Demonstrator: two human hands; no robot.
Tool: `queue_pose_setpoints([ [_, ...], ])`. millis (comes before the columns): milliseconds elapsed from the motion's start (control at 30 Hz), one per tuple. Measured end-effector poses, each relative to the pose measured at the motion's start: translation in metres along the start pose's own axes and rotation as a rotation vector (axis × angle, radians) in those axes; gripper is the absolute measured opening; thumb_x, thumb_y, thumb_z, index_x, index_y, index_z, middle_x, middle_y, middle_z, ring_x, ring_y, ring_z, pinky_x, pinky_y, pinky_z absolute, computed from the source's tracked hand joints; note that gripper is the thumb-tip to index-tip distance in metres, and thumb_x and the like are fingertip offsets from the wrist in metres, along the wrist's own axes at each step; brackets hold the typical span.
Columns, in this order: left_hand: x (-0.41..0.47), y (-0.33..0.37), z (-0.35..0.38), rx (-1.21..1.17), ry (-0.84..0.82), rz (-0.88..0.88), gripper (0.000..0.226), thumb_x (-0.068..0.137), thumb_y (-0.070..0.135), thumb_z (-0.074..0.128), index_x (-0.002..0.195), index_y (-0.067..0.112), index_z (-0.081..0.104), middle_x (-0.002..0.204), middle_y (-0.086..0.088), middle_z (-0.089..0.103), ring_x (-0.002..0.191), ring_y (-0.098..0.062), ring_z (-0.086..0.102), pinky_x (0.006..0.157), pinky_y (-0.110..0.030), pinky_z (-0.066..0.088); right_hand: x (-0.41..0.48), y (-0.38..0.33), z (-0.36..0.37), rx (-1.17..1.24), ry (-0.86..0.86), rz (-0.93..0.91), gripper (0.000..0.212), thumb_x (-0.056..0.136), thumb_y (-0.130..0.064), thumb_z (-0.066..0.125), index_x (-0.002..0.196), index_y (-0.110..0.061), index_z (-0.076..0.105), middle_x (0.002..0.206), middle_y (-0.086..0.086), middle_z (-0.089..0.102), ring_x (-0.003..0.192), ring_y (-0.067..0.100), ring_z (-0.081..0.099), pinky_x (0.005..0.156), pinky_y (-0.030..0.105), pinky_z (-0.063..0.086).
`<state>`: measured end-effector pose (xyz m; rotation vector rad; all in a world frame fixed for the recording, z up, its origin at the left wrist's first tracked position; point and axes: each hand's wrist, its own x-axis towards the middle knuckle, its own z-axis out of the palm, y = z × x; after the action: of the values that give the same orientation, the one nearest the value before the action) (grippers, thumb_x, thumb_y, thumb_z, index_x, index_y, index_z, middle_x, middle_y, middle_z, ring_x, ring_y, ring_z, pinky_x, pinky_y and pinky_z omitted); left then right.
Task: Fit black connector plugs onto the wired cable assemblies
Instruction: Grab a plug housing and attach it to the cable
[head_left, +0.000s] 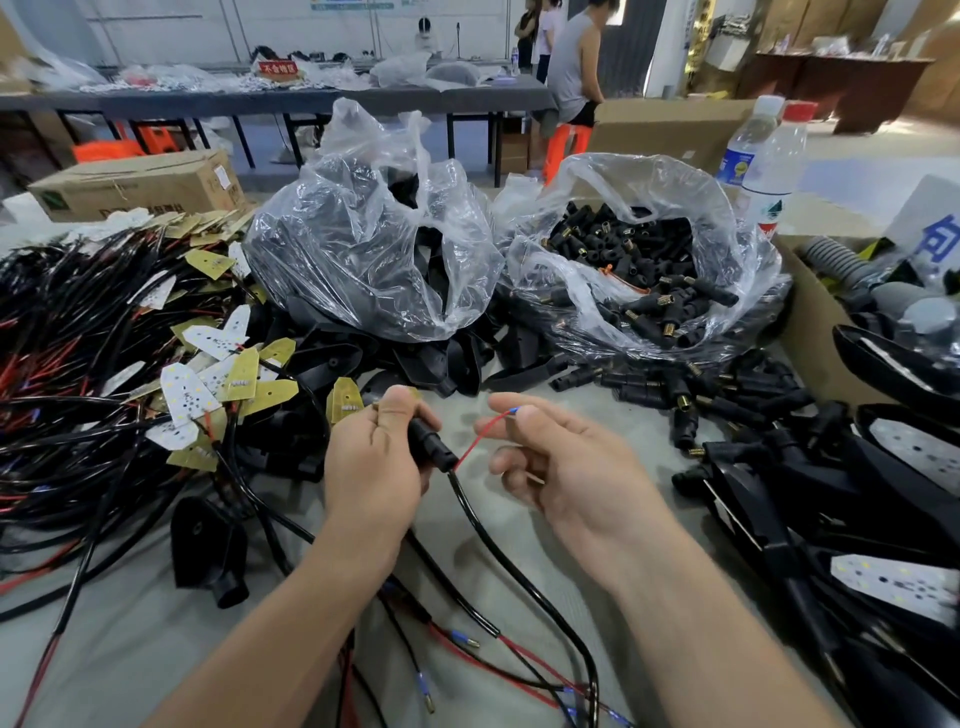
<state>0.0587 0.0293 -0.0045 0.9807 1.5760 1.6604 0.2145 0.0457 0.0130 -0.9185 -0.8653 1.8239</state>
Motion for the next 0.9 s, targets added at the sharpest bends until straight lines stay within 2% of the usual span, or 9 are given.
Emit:
queue_pose_setpoints([
  [133, -0.001, -0.004, 0.002, 0.055, 0.004, -0.005, 0.051, 0.092, 0.057, 0.041, 0.062, 0.028, 0.071, 0.05, 0.0, 0.062, 0.042, -0.015, 0.05, 0.046, -0.026, 0.035, -0.006, 0.001, 0.006, 0.169, -0.051, 0.018, 0.025, 0.101, -0.006, 0.055, 0.094, -0.009, 0.079, 0.089, 0.012, 0.075, 0.056, 0.012, 0.055, 0.053, 0.019, 0.049],
  [267, -0.003, -0.006, 0.001, 0.12, 0.058, -0.002, 0.053, 0.088, 0.064, 0.039, 0.066, 0.029, 0.073, 0.051, 0.003, 0.064, 0.048, -0.018, 0.055, 0.059, -0.037, 0.042, -0.013, 0.004, 0.014, 0.027, -0.174, -0.003, 0.031, 0.1, -0.014, 0.056, 0.079, -0.018, 0.078, 0.089, 0.007, 0.074, 0.06, 0.011, 0.057, 0.061, 0.019, 0.046],
  [367, -0.004, -0.006, 0.001, 0.108, 0.091, -0.012, 0.052, 0.088, 0.066, 0.041, 0.067, 0.032, 0.074, 0.051, 0.001, 0.065, 0.049, -0.021, 0.061, 0.056, -0.039, 0.049, -0.016, 0.003, 0.016, 0.047, -0.173, -0.005, 0.032, 0.098, -0.018, 0.056, 0.073, -0.018, 0.075, 0.088, 0.008, 0.074, 0.064, 0.012, 0.059, 0.063, 0.02, 0.046],
  [433, -0.004, -0.006, 0.0, 0.11, 0.096, 0.019, 0.05, 0.089, 0.065, 0.04, 0.068, 0.034, 0.073, 0.05, -0.001, 0.065, 0.042, -0.017, 0.058, 0.05, -0.035, 0.046, -0.018, 0.001, 0.015, 0.079, -0.144, 0.016, 0.034, 0.096, -0.023, 0.058, 0.065, -0.019, 0.07, 0.092, 0.009, 0.076, 0.07, 0.013, 0.061, 0.066, 0.024, 0.047],
  [533, -0.002, -0.009, -0.001, 0.136, 0.107, 0.035, 0.053, 0.086, 0.071, 0.037, 0.068, 0.036, 0.072, 0.052, 0.0, 0.066, 0.047, -0.017, 0.062, 0.055, -0.045, 0.054, -0.02, 0.0, 0.013, -0.082, -0.13, -0.019, 0.032, 0.09, -0.019, 0.064, 0.058, -0.018, 0.062, 0.11, 0.005, 0.077, 0.09, 0.012, 0.066, 0.077, 0.027, 0.048],
  [633, 0.0, -0.012, -0.001, 0.18, 0.123, 0.024, 0.052, 0.087, 0.069, 0.036, 0.066, 0.037, 0.071, 0.052, 0.004, 0.066, 0.046, -0.013, 0.061, 0.06, -0.047, 0.056, -0.021, 0.0, 0.014, -0.3, -0.095, -0.101, 0.021, 0.07, -0.013, 0.068, 0.05, -0.013, 0.061, 0.109, 0.0, 0.077, 0.101, 0.006, 0.068, 0.082, 0.022, 0.051],
  [700, 0.0, -0.012, 0.0, 0.213, 0.132, 0.01, 0.051, 0.086, 0.068, 0.036, 0.066, 0.037, 0.071, 0.051, 0.005, 0.066, 0.044, -0.01, 0.059, 0.06, -0.048, 0.058, -0.021, -0.001, 0.014, -0.438, -0.084, -0.152, 0.014, 0.062, -0.013, 0.065, 0.05, -0.011, 0.06, 0.11, -0.006, 0.076, 0.104, 0.002, 0.067, 0.09, 0.028, 0.051],
  [800, -0.001, -0.012, 0.002, 0.213, 0.131, -0.024, 0.049, 0.087, 0.064, 0.039, 0.064, 0.036, 0.071, 0.05, 0.006, 0.064, 0.043, -0.008, 0.058, 0.063, -0.051, 0.06, -0.021, 0.0, 0.01, -0.543, -0.088, -0.173, 0.015, 0.062, -0.013, 0.063, 0.049, -0.013, 0.055, 0.111, -0.013, 0.075, 0.104, 0.002, 0.067, 0.085, 0.031, 0.049],
  [900, -0.003, -0.012, 0.003, 0.238, 0.134, -0.005, 0.045, 0.097, 0.056, 0.043, 0.067, 0.038, 0.071, 0.05, 0.009, 0.064, 0.044, -0.005, 0.057, 0.059, -0.043, 0.057, -0.018, 0.004, 0.011, -0.51, -0.123, -0.175, 0.024, 0.068, 0.002, 0.063, 0.051, -0.006, 0.048, 0.107, -0.001, 0.078, 0.105, 0.008, 0.07, 0.085, 0.029, 0.047],
])
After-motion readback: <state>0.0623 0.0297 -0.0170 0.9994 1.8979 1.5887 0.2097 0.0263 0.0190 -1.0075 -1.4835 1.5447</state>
